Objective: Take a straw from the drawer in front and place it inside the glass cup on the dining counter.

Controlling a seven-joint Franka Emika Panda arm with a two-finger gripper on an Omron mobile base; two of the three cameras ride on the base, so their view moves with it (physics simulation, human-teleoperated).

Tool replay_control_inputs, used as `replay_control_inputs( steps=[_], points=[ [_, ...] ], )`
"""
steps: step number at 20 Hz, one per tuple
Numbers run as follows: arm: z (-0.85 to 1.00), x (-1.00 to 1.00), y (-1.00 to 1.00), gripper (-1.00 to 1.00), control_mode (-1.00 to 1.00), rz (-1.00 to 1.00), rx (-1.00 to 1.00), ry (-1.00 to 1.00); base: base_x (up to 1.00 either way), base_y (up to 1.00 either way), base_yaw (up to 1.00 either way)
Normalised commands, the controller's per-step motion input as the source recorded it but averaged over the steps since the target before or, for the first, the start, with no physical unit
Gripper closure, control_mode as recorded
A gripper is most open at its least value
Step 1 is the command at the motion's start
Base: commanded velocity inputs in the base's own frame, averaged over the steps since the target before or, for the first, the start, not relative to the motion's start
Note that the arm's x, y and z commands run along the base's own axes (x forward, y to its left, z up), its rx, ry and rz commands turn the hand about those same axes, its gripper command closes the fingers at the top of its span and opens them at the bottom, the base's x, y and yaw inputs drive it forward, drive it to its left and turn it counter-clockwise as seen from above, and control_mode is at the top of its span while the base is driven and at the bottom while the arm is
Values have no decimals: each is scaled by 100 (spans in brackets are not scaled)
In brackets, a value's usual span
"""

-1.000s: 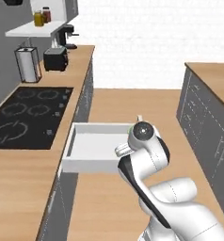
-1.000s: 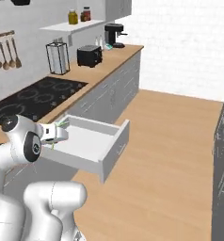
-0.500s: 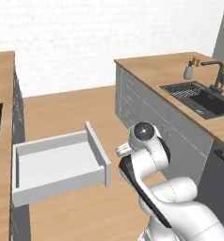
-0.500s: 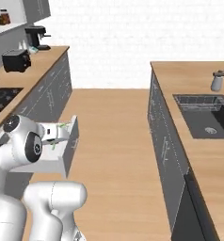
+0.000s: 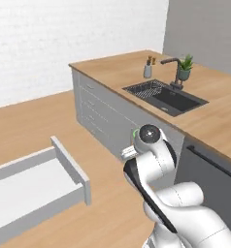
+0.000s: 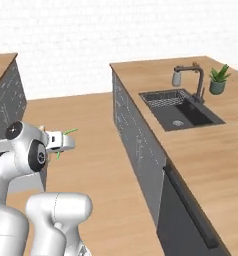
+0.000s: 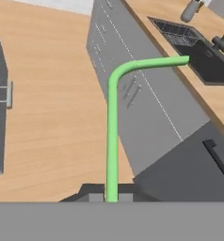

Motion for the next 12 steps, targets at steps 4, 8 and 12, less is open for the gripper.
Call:
replay_control_inputs(
  steps=[4,8,12],
  points=[
    [0,0,0,100,100,0,0,0,-19,-47,-43],
    [0,0,0,100,100,0,0,0,-40,-62,-40],
    [0,0,0,100,100,0,0,0,-56,-81,-35]
  ],
)
